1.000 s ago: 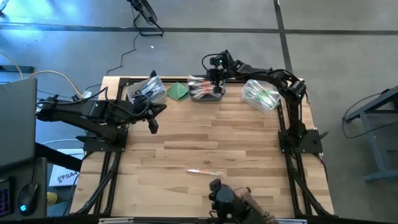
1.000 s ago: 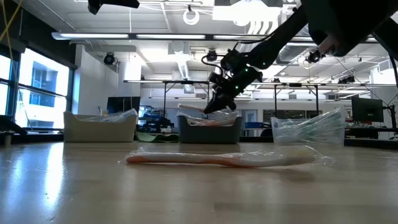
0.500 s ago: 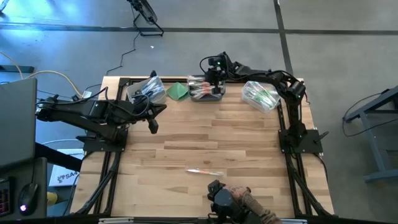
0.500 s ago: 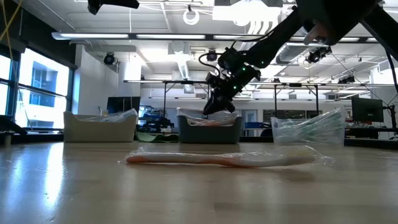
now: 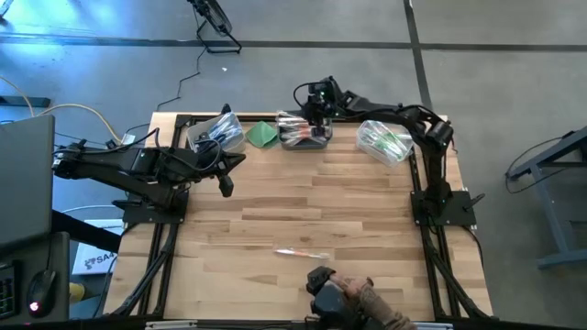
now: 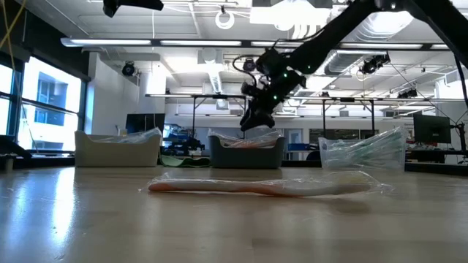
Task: Pick & Place Toothbrushes
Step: Put the orange toothbrush into the blue bin
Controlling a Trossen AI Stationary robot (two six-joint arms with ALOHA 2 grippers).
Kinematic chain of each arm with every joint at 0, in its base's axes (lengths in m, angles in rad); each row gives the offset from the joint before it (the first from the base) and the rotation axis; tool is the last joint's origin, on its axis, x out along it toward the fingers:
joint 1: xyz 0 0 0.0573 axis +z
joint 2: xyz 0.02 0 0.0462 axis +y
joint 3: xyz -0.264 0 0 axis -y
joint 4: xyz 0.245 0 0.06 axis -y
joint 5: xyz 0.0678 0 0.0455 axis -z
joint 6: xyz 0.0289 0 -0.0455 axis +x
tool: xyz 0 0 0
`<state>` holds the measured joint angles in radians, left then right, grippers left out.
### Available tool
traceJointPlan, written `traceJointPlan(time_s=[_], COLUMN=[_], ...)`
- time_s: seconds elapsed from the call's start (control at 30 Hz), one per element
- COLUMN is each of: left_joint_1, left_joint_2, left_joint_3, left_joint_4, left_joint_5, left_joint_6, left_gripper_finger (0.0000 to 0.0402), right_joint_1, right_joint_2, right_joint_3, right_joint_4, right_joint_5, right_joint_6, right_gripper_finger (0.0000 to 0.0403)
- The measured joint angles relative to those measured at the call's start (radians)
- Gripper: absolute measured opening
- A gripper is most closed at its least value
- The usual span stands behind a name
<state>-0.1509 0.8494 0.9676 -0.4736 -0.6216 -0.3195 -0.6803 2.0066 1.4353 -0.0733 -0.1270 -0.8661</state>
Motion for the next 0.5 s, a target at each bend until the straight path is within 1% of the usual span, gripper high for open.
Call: traceJointPlan(time_s=[0.13,0.33,0.5], left_joint_1=[0.000,0.000,0.000], left_joint_2=[0.000,0.000,0.000], left_joint_3=[0.000,0.000,0.000], left_joint_4=[0.000,0.000,0.000], left_joint_5=[0.000,0.000,0.000], left_joint_6=[0.000,0.000,0.000], left_gripper_finger=[0.0000,0.0000,0.0000], right_joint_1=[0.027,0.076,0.126], right_joint_2=[-0.048,-0.104,-0.126], right_joint_3=[0.000,0.000,0.000], right_joint_4=[-0.002,-0.008,-0.003], right_joint_5=[0.021,-0.014,-0.016], right_joint_6=[0.018,0.142,0.250], right_gripper_finger=[0.0158,0.0141,0.0128])
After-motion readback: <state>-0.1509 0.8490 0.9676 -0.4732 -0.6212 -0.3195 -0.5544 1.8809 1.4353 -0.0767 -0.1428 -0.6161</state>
